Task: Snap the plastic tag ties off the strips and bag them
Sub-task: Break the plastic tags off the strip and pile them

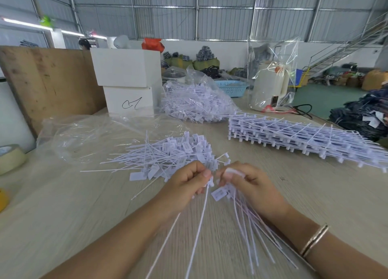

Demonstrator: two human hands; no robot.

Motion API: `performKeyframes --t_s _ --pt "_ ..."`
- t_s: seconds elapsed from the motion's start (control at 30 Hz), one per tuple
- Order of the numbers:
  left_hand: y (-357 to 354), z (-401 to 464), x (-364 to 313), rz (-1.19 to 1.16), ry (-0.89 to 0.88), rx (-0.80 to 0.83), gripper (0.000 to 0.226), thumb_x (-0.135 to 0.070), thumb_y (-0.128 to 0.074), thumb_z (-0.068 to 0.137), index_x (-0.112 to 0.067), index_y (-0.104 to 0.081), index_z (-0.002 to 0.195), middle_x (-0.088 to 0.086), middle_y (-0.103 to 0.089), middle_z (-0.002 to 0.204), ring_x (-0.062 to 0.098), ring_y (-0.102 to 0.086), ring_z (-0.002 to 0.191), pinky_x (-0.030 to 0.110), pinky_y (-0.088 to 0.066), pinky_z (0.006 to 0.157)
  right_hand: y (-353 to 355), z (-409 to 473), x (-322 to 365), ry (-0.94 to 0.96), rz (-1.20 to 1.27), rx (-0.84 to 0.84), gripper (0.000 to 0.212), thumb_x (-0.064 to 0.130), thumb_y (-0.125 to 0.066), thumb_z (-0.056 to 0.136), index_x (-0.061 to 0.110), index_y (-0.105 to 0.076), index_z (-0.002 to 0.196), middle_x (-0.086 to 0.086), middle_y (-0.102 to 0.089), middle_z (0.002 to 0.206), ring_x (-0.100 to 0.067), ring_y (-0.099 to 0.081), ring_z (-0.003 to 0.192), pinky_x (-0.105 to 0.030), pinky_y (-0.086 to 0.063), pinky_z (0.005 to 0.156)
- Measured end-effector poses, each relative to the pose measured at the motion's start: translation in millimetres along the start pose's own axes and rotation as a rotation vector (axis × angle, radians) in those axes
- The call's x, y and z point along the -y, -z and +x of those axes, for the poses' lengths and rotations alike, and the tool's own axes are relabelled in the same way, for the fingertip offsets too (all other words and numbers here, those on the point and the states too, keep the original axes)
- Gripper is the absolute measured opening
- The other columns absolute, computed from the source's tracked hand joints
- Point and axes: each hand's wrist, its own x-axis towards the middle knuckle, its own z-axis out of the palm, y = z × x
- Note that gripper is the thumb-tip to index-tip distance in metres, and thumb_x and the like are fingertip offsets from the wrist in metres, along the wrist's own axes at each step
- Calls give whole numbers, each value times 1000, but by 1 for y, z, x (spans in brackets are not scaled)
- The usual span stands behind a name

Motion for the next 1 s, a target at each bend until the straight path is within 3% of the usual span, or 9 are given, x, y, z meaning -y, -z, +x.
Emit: performKeyframes --t_s 0.1,0.2,0.33,0.43,0.57,0.73,0.87,0.93,1.0 --pt "3 -1 2 -34 -19 -23 31 -11 -48 96 -22 -51 66 -16 -44 52 -1 -42 52 8 -36 57 13 1 1 -145 220 -170 25 17 -55 89 -4 -64 80 2 -68 80 -9 -64 80 -17 -49 72" --pt "3 1 4 37 -24 -96 32 -4 -48 93 -22 -54 68 -15 -47 55 2 -45 56 16 -38 61 18 4 -8 -192 -177 -21 15 15 -59 89 7 -70 87 -5 -65 86 -16 -61 84 -33 -44 83" --pt "2 1 7 273 -33 -134 36 0 -44 91 -32 -56 81 -5 -61 79 7 -55 68 23 -43 65 9 6 -16 -263 -613 119 19 35 -56 91 20 -68 87 11 -57 97 -6 -47 102 -38 -22 97" --pt "1 1 11 444 -83 -119 36 -6 -43 93 -41 -47 88 -7 -59 88 5 -54 75 17 -41 65 8 6 -14 -294 -595 37 16 44 -58 87 33 -61 98 18 -54 107 -2 -42 108 -30 -19 93" --pt "-1 3 16 573 -125 -82 26 -15 -44 96 -37 -50 107 -15 -55 89 0 -53 74 14 -39 62 5 5 -17 -285 -644 -17 39 51 -58 82 37 -51 118 21 -51 107 -1 -44 106 -26 -17 90" --pt "-6 3 17 634 -242 -83 29 -19 -46 96 -30 -47 123 -16 -53 88 4 -54 83 27 -42 79 0 4 -15 -124 -693 -183 35 56 -49 85 33 -57 109 21 -51 103 0 -47 101 -26 -18 87" --pt "-9 2 16 595 -308 -95 30 -14 -47 95 -26 -47 123 -20 -56 85 -2 -55 83 28 -42 82 -12 1 -10 -103 -700 38 59 74 -22 79 37 -65 96 26 -50 104 5 -38 106 -24 -13 91" --pt "-10 1 15 574 -302 -89 31 -11 -45 95 -25 -49 122 -20 -56 84 -3 -54 82 28 -42 83 -11 1 -11 -133 -634 111 55 73 -29 83 37 -68 96 25 -53 106 5 -37 110 -27 -14 97" --pt "-9 2 13 561 -278 -102 28 -13 -45 96 -25 -51 120 -20 -58 88 -1 -55 86 28 -42 84 -7 2 -11 -173 -497 89 34 54 -45 87 31 -70 91 20 -57 103 1 -42 108 -33 -19 102"
